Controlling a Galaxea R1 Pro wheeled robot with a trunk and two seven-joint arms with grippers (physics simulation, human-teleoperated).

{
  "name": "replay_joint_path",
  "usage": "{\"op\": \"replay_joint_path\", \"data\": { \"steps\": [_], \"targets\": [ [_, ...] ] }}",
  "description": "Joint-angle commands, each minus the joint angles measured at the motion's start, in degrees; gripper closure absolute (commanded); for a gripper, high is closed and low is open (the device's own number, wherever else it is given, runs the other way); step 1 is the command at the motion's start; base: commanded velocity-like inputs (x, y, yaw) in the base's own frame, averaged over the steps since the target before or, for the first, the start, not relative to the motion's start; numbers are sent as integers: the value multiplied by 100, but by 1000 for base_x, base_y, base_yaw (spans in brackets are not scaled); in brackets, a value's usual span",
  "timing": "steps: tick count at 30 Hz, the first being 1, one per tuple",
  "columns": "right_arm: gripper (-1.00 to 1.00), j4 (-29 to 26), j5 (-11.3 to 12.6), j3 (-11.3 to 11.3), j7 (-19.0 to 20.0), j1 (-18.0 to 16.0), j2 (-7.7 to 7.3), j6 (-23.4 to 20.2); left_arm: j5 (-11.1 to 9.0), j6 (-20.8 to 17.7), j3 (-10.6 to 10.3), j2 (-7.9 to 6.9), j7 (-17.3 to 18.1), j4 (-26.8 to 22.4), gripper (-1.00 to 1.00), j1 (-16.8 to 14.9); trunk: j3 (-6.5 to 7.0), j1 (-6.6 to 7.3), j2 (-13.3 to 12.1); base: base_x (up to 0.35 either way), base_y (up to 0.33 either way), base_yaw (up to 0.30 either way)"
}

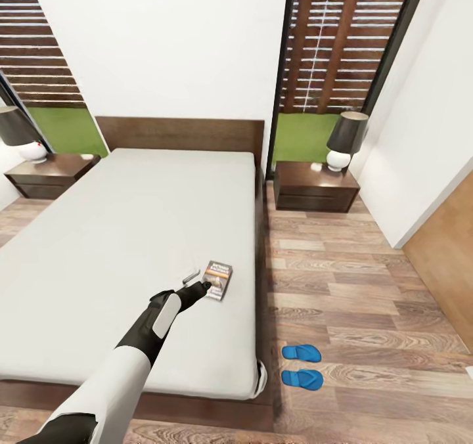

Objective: In the bedroom, move the book from the bed onto either nightstand, and place the two sandals side by side next to the bed.

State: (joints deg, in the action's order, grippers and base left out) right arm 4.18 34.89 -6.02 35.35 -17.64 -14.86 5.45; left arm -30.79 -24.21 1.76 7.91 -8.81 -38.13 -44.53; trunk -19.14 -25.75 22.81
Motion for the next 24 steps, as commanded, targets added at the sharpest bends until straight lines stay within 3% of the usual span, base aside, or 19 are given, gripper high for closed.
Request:
{"op": "replay_joint_path", "data": {
  "steps": [1,24],
  "targets": [
    [-100,26,35,-48,33,-11,2,44,-61,-31,18,6,-37,-11,-100,-3,-19,-3,11,0,0,0],
    [-100,26,35,-49,33,-11,2,44,-64,-31,18,9,-37,-11,-100,-3,-227,-3,11,0,0,0]
  ]
}}
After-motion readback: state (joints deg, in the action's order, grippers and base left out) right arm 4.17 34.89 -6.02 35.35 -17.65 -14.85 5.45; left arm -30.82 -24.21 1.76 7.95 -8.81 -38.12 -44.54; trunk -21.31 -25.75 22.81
